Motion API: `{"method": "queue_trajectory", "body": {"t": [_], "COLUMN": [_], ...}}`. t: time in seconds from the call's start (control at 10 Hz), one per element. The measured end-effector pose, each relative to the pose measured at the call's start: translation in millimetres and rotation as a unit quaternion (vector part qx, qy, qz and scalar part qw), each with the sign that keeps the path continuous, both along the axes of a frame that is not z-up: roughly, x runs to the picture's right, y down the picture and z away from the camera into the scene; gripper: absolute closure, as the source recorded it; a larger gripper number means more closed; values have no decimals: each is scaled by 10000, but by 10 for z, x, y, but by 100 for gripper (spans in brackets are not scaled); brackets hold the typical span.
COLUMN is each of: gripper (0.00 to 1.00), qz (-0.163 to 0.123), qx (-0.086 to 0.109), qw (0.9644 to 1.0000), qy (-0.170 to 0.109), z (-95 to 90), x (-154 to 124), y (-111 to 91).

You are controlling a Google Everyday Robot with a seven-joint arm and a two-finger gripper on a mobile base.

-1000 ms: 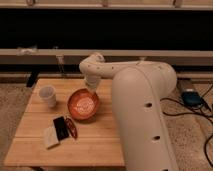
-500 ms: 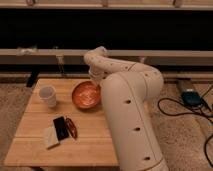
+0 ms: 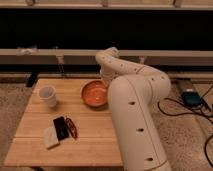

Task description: Drag the ceramic bowl in a circle

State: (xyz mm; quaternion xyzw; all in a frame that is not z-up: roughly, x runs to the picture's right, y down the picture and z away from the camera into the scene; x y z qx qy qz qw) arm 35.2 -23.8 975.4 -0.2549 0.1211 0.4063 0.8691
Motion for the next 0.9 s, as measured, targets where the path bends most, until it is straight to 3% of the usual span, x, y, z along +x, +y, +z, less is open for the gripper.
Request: {"method": "queue_trajectory", "body": {"t": [0.3, 0.5, 0.9], "gripper": [100, 100, 100], "qz": [131, 230, 160], "qx": [-45, -110, -145], "qw": [9996, 9989, 9990], "qy": [255, 395, 380], "z": [-127, -323, -763], "x": [385, 576, 492], "y": [196, 442, 755]}}
